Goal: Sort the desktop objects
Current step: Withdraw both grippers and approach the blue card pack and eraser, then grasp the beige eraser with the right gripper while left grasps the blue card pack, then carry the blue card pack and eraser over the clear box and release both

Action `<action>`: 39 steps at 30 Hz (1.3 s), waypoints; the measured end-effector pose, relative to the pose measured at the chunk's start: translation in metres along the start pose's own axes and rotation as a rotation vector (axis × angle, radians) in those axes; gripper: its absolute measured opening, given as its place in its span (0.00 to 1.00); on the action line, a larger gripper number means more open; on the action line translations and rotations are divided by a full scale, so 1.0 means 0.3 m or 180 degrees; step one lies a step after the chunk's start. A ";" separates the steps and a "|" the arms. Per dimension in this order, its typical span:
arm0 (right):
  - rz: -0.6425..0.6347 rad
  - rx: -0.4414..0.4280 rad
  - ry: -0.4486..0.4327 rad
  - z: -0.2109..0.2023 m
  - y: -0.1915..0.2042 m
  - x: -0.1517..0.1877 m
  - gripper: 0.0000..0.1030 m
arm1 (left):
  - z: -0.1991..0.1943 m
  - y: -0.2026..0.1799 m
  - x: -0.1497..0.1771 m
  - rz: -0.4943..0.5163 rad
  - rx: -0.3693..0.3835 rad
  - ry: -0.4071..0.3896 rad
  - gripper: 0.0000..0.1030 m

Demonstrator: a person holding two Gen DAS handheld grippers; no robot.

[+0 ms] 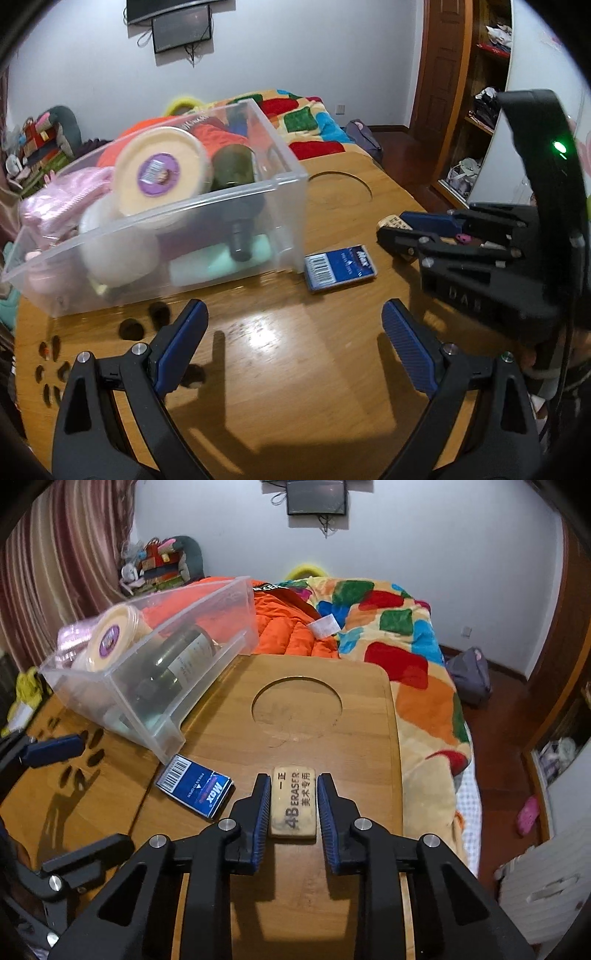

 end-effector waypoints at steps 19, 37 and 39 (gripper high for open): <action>0.0130 -0.0381 -0.0278 -0.121 -0.053 -0.003 0.21 | 0.101 -0.114 -0.054 -0.0046 -0.0274 0.0144 0.76; 0.0195 -0.0491 -0.0319 -0.156 -0.027 0.001 0.21 | 0.019 -0.108 -0.015 -0.0011 0.0084 0.0071 0.44; 0.0182 -0.0489 -0.0332 -0.163 -0.020 -0.006 0.21 | -0.008 -0.096 -0.017 -0.0027 0.0095 0.0004 0.44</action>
Point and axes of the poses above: each gripper's, at about its wrist camera, not at the fingertips, and z roughly the way its jaws point, y to its left, x to its underside, the point moved 7 cm from there along z, roughly the way its jaws point, and after that the axes turned 2 degrees about -x, right-handed, at the moved point
